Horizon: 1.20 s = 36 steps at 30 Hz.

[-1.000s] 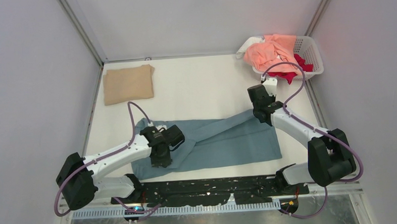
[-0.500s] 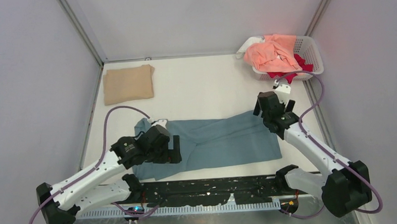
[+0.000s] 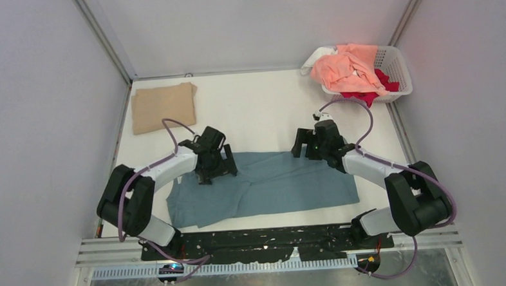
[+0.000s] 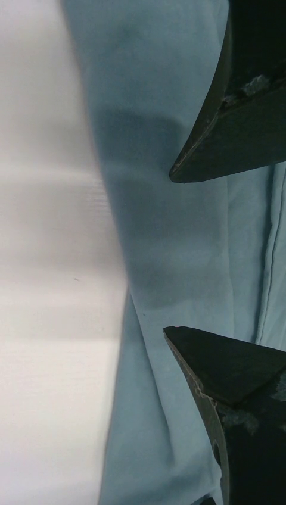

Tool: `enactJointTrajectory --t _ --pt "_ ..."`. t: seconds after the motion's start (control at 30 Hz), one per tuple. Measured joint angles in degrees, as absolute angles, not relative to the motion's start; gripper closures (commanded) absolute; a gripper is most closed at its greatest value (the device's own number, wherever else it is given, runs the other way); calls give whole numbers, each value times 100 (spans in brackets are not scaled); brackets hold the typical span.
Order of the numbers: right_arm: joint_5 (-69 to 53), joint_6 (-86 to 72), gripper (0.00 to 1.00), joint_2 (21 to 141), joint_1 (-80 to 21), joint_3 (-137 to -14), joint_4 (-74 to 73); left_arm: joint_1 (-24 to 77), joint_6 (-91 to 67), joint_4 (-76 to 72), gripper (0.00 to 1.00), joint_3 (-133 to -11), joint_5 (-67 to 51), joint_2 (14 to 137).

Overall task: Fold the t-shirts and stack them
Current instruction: Rotate the tshirt 90 degrees

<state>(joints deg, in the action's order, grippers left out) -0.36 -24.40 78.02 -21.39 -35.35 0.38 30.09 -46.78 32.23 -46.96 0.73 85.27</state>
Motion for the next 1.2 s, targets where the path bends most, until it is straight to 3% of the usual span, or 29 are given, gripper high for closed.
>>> enactJointTrajectory --t 0.47,0.6,0.9,1.2 --pt "637 -2622 5 8298 -2126 -3940 -408 2847 -4687 3459 0 -6370 -163 10047" --pt "569 -2672 5 7570 -2126 -3629 -974 2838 -4637 3612 0 -7708 -423 11039" --pt "-768 -2502 5 6954 -2265 -3105 -1667 2711 -4624 4091 1 -12569 -1839 14184" --pt "-1494 -2261 5 7373 -3022 -3256 -1332 2134 -5586 3131 0 -13858 -3592 15338"
